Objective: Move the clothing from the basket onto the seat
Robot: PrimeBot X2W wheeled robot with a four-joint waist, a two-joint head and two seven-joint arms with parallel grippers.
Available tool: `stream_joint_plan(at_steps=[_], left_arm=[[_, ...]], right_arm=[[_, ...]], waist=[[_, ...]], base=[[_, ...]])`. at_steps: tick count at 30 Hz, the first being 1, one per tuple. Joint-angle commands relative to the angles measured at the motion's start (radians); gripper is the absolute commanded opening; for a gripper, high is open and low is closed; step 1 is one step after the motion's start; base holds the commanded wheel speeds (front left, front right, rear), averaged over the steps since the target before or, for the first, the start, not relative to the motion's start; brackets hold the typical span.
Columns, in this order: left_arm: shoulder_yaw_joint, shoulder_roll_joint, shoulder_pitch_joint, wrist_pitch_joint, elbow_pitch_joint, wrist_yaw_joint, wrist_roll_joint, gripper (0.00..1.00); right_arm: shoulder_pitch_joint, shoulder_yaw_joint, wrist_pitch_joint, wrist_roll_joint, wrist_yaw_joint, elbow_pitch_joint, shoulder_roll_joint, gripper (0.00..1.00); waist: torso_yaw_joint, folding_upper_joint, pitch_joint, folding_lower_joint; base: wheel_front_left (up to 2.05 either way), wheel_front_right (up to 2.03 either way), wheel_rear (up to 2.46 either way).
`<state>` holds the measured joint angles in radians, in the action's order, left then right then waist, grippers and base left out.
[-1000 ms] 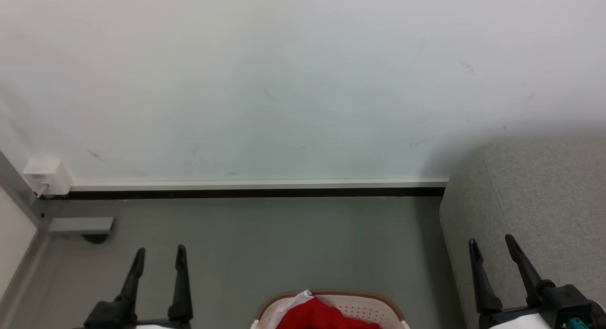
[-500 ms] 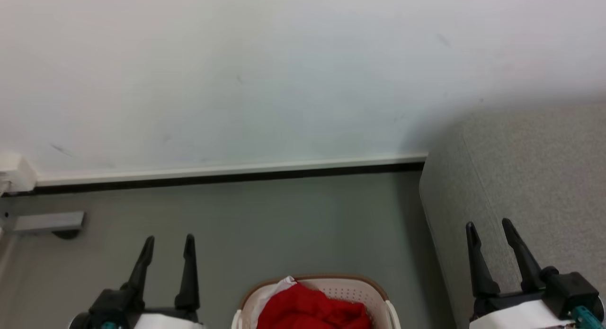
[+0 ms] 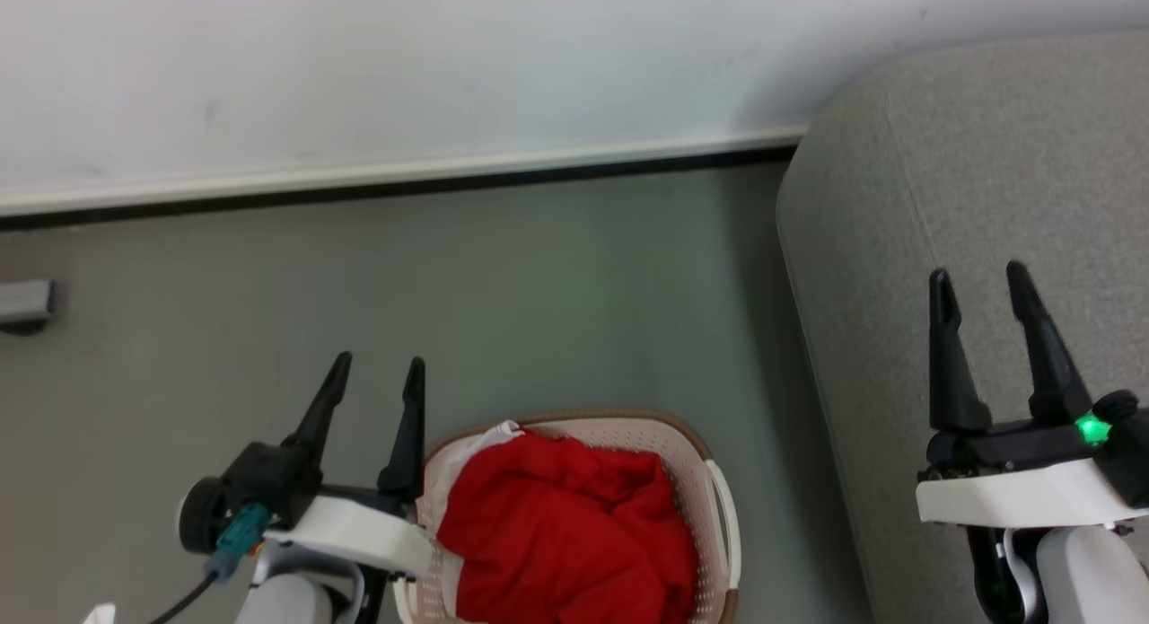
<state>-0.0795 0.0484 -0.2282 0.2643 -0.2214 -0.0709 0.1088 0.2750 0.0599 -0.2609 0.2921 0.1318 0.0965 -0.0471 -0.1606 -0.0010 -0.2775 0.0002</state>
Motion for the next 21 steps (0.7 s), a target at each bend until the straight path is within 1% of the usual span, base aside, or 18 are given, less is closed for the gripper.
stream_joint_plan(at_steps=[1, 5, 8, 12, 16, 21], left_arm=[[-0.008, 0.008, -0.038, 0.000, -0.027, -0.010, -0.020, 1.00], [-0.042, 0.015, -0.096, 0.000, -0.122, -0.036, -0.007, 1.00], [-0.080, 0.019, -0.150, -0.005, -0.236, -0.051, 0.011, 1.00], [-0.141, 0.025, -0.226, -0.044, -0.387, -0.059, 0.036, 1.00], [-0.238, 0.029, -0.309, -0.083, -0.502, -0.061, 0.080, 1.00], [-0.365, 0.050, -0.401, -0.127, -0.614, -0.059, 0.160, 1.00]], right_arm=[[0.024, -0.011, -0.002, -0.002, -0.002, -0.017, -0.002, 1.00], [0.058, -0.012, -0.002, 0.010, -0.002, -0.054, -0.001, 1.00], [0.079, -0.011, -0.002, 0.009, -0.002, -0.076, -0.002, 1.00], [0.110, -0.011, -0.002, 0.014, -0.002, -0.095, -0.002, 1.00], [0.145, -0.012, -0.002, 0.020, -0.002, -0.114, -0.002, 1.00], [0.187, -0.008, -0.002, 0.035, -0.002, -0.135, -0.001, 1.00]], waist=[[-0.031, 0.0000, -0.073, -0.0002], [-0.051, 0.0000, -0.137, -0.0002], [-0.069, 0.0000, -0.179, -0.0002], [-0.097, 0.0000, -0.231, -0.0002], [-0.125, 0.0000, -0.281, -0.0002], [-0.158, 0.0000, -0.349, -0.0002]], base=[[0.00, 0.00, 0.00], [0.00, 0.00, 0.00], [0.00, 0.00, 0.00], [0.00, 0.00, 0.00], [0.00, 0.00, 0.00], [0.00, 0.00, 0.00]])
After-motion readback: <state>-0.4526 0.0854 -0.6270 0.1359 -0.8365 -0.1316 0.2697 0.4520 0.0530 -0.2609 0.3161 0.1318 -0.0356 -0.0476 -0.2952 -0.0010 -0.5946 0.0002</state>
